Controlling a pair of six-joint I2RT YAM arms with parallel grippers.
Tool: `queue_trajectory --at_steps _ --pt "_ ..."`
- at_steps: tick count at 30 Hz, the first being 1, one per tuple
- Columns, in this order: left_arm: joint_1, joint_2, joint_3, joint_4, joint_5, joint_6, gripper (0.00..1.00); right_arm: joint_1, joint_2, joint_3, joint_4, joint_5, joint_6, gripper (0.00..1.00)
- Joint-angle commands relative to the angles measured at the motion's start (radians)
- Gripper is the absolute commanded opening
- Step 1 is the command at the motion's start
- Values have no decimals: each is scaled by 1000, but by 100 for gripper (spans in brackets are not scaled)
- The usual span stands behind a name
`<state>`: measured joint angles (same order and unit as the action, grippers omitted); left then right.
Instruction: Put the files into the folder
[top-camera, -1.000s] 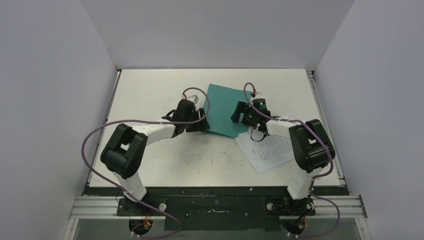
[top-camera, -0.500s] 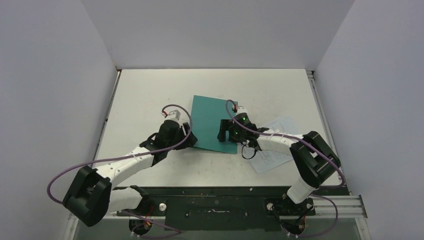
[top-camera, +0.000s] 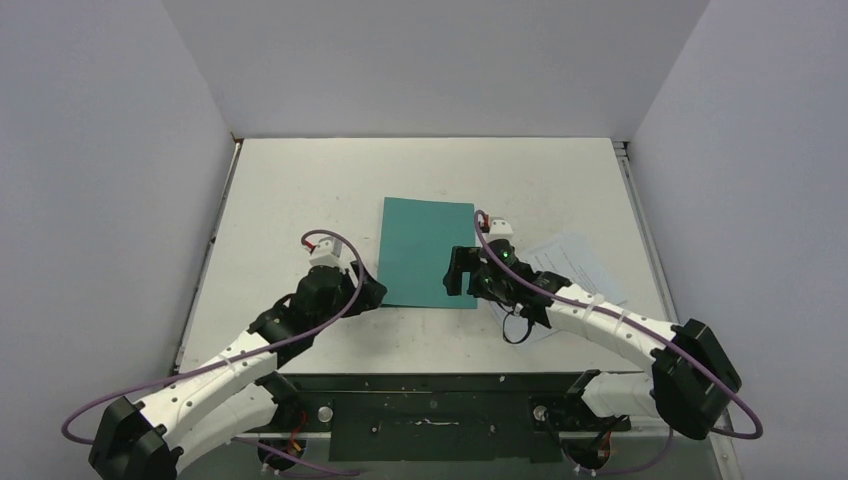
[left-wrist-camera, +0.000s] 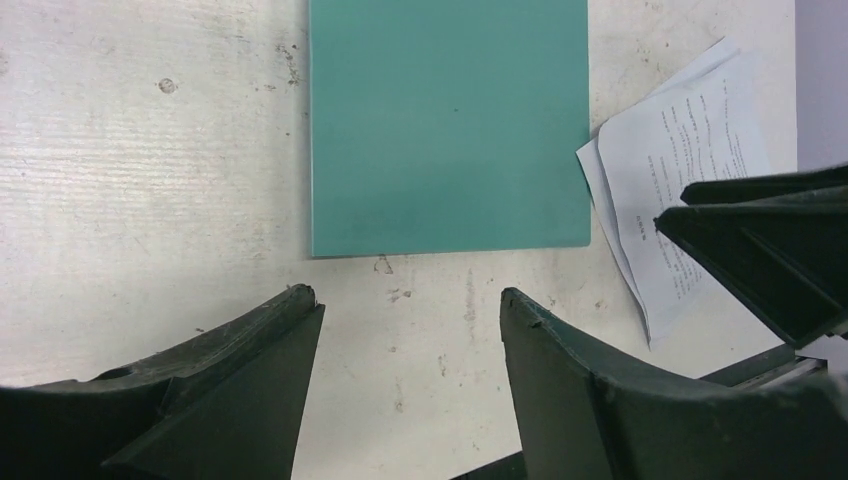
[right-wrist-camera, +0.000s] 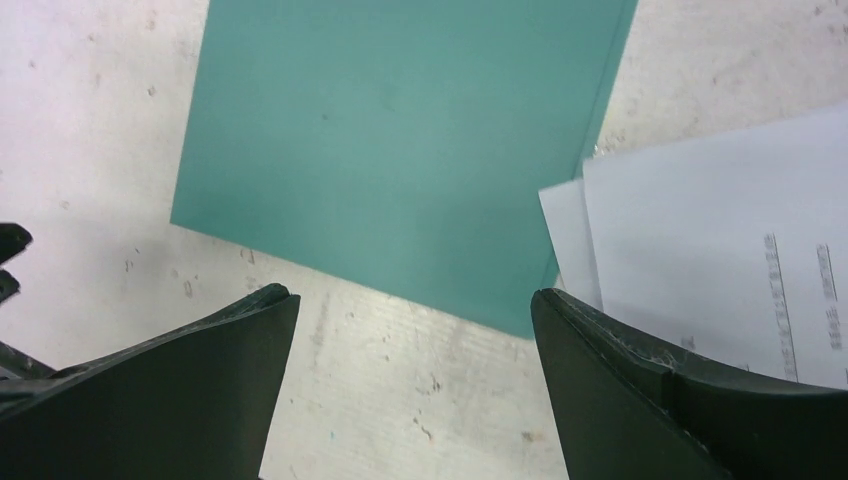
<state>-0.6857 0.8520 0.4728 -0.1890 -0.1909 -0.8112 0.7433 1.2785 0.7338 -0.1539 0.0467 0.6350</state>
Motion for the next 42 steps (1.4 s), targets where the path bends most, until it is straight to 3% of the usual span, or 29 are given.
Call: queue_trajectory --at_steps 1,13,33,42 --pt "-12 -27 -5 -26 -20 -20 65 29 -93 -66 -95 65 35 90" --pt "-26 9 6 43 56 -21 76 118 -259 -229 -128 47 140 91" --pt "-1 44 60 38 42 47 96 160 -5 -189 -33 165 152 90" --pt "20 123 88 51 41 60 96 13 46 -169 -55 189 86 90"
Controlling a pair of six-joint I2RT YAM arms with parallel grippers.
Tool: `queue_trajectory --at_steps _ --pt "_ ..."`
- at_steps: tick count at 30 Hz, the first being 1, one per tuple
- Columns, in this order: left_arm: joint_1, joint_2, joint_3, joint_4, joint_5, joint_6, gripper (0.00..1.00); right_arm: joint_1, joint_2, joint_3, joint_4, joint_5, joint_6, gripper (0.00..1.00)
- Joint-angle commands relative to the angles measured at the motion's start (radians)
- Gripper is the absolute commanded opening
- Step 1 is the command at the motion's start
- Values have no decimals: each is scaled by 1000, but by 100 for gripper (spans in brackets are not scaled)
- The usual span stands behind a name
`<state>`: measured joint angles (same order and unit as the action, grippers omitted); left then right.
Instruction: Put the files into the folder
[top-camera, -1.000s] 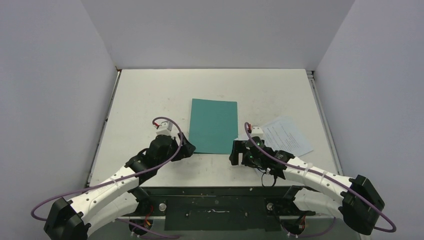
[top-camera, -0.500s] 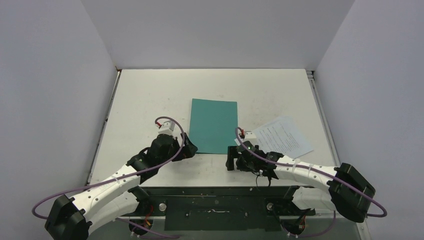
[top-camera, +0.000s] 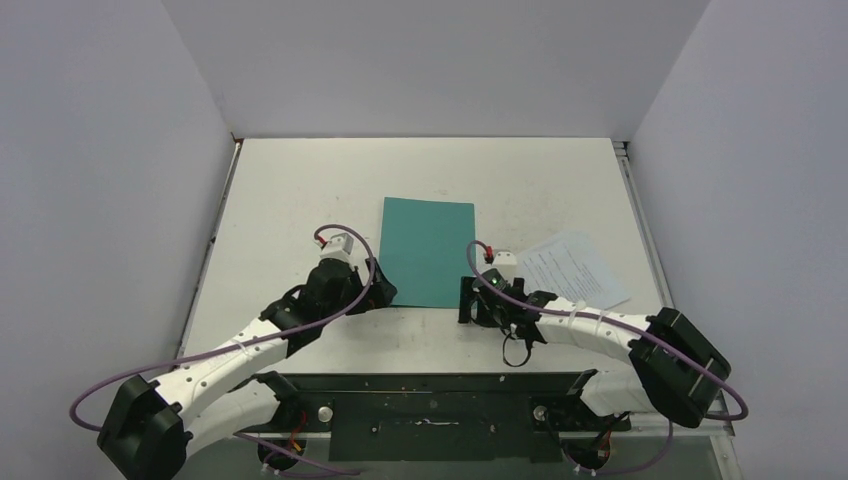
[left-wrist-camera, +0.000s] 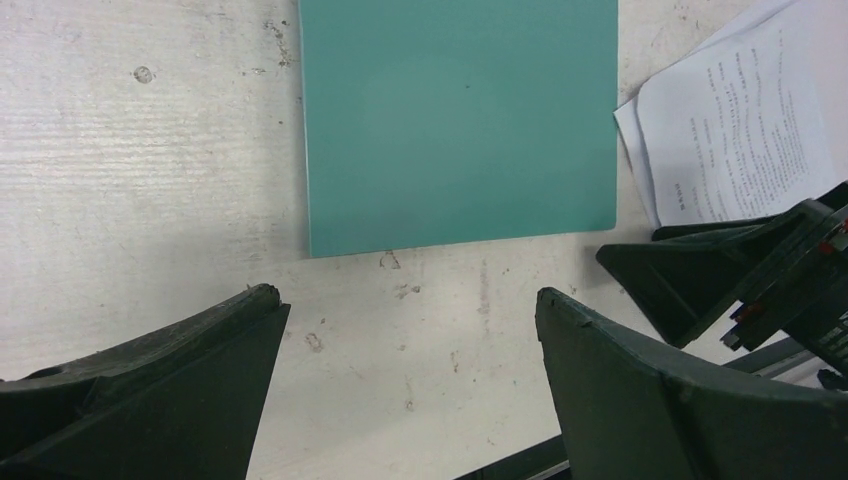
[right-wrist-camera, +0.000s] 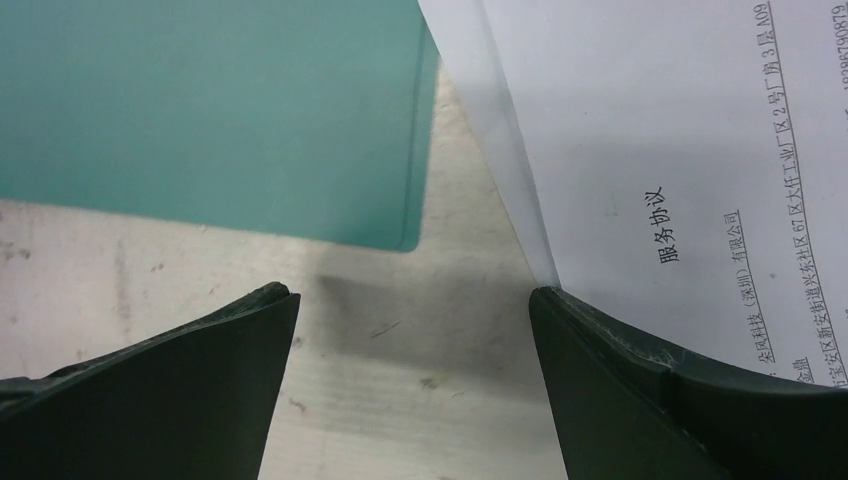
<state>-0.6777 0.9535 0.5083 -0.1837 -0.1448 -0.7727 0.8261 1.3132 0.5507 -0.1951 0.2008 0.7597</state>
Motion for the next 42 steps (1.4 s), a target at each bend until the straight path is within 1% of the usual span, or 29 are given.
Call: queue_trajectory --at_steps 1,6,12,17,22,27,28,35,38,42 --pt "14 28 53 48 -8 22 96 -106 10 14 -14 30 -47 90" --pt "31 63 62 59 -11 33 96 -241 17 30 -15 14 -93 90" --pt "53 111 59 89 -22 34 96 -403 47 57 21 -59 -149 90" --pt "74 172 82 104 -12 40 96 -493 72 83 47 -133 -179 90" --pt "114 233 94 150 16 23 96 -494 77 117 77 -225 -185 90" --pt "152 310 91 238 60 -4 100 -462 82 140 105 -290 -173 90" --pt "158 326 93 249 72 -9 94 -450 86 148 105 -293 -170 90" --pt "213 423 73 320 144 -54 75 -349 119 201 123 -279 -145 90" --pt "235 436 38 349 175 -76 69 -323 141 208 140 -280 -130 90" --pt "255 428 -10 365 183 -86 68 -299 161 219 161 -284 -116 90"
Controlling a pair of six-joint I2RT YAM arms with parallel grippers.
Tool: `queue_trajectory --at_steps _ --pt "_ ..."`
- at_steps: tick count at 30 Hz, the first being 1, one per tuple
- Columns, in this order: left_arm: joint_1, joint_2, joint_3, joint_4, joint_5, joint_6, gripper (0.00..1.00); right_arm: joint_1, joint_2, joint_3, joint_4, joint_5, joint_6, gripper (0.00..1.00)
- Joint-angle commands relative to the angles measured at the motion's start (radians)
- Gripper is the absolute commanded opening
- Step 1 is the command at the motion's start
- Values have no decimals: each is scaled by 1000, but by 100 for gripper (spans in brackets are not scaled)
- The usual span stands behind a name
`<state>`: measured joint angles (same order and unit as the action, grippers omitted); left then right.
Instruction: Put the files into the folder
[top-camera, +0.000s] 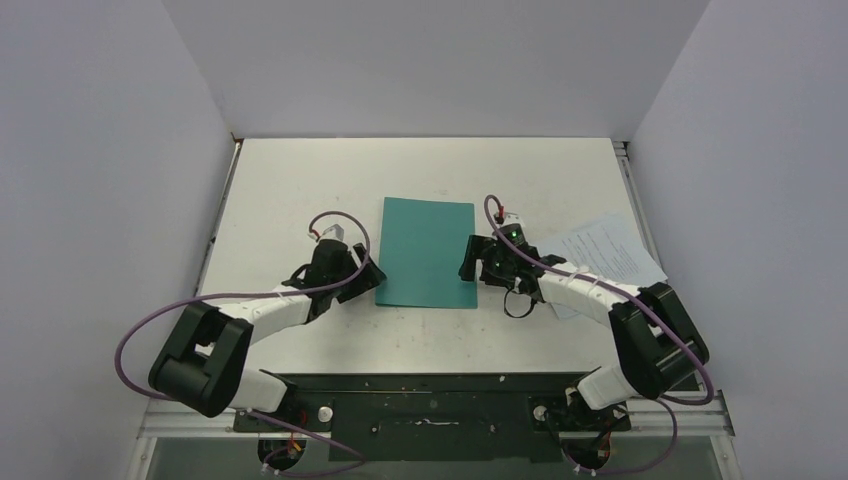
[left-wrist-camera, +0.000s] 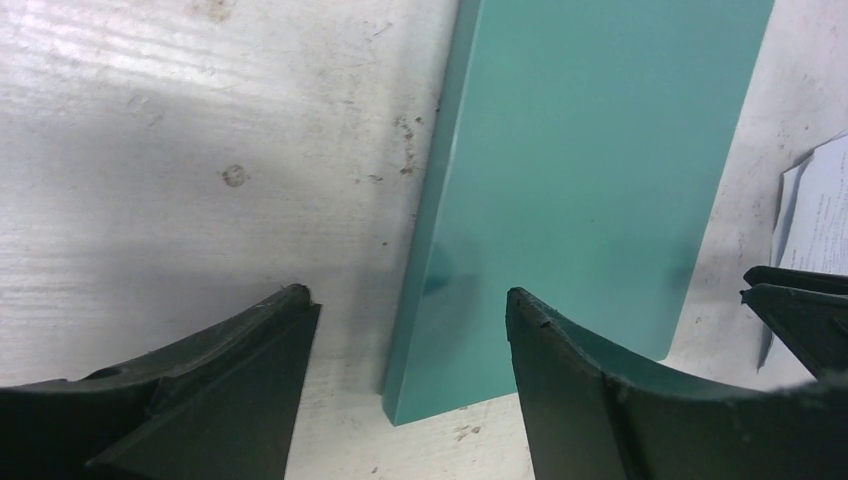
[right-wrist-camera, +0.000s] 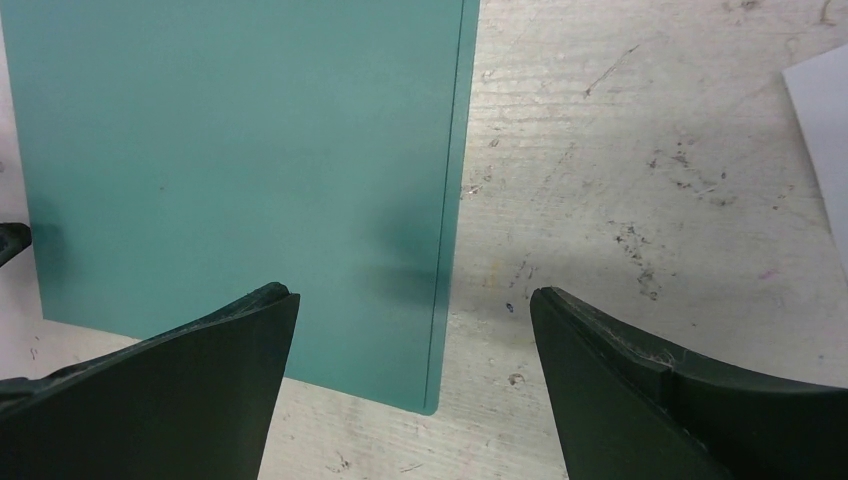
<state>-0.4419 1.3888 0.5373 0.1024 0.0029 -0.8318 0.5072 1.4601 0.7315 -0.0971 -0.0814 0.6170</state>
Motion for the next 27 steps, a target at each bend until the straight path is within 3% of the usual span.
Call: queue_trajectory --at_steps 1,27 --pt "26 -10 -49 81 35 -28 67 26 19 41 65 -4 31 90" --pt "49 66 -120 77 44 -53 43 94 15 43 68 26 72 90"
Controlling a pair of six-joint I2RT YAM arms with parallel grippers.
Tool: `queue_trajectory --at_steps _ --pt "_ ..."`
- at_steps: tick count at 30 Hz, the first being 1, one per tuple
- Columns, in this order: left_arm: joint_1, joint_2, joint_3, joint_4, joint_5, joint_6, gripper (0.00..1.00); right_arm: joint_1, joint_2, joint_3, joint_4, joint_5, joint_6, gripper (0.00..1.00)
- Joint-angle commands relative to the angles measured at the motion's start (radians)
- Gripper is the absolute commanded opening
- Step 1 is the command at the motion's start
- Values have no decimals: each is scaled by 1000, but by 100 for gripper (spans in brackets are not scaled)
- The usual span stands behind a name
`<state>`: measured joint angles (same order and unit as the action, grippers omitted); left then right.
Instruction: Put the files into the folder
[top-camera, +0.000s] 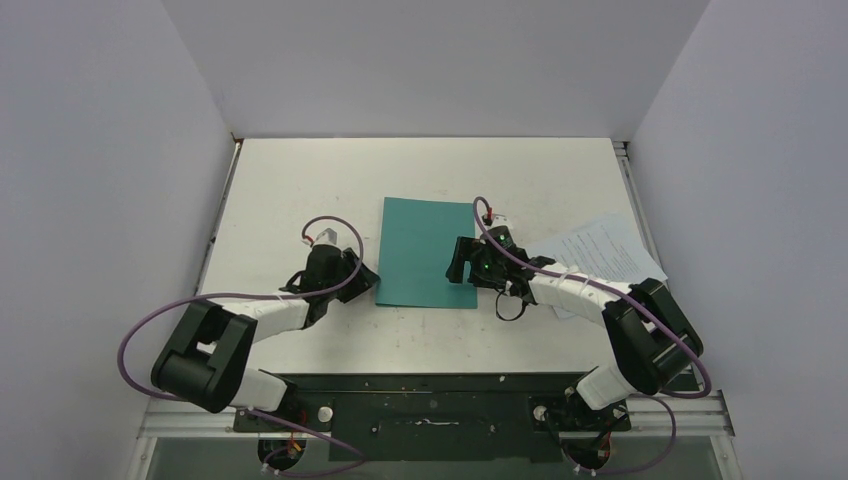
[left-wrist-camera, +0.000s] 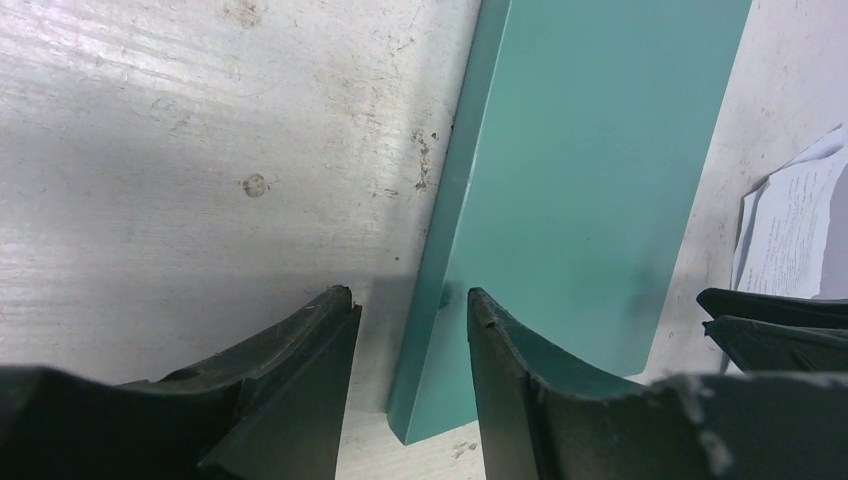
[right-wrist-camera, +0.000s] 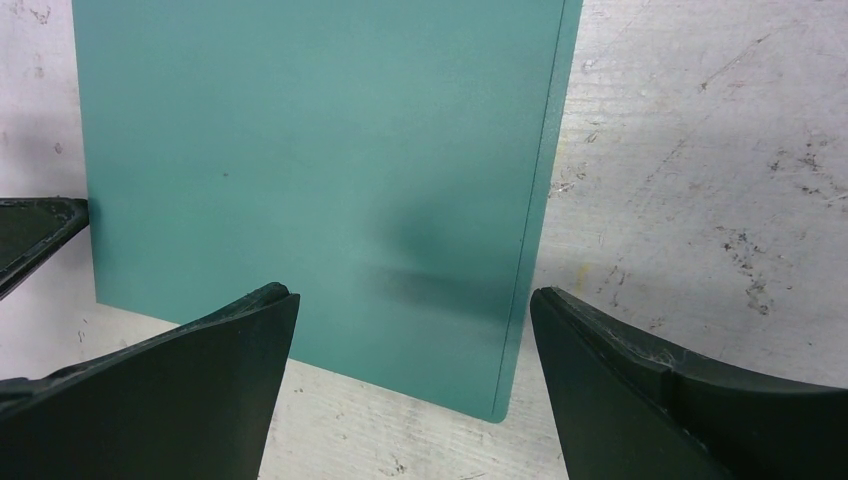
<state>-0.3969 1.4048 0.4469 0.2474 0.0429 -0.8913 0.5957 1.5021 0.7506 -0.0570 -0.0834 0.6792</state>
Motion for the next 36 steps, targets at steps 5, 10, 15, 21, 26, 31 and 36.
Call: queue_trajectory --at_steps 5,10,15,21,26,31,36 --pt "4 53 -34 -75 -12 6 37 7 -38 23 17 35 10 90" --pt "4 62 -46 -75 -21 3 33 8 -41 16 15 41 12 90" --pt "5 72 -58 -66 -25 2 29 12 -42 8 19 39 19 90" --pt "6 83 -67 -61 -35 2 22 13 -27 8 37 30 30 90" --pt "14 88 -75 -57 -35 -1 21 13 -5 9 70 6 45 90" --pt "21 98 -80 -53 -61 -3 21 14 26 -1 124 -34 61 90" --pt "30 107 -89 -45 -65 -5 20 13 45 -16 155 -44 72 90"
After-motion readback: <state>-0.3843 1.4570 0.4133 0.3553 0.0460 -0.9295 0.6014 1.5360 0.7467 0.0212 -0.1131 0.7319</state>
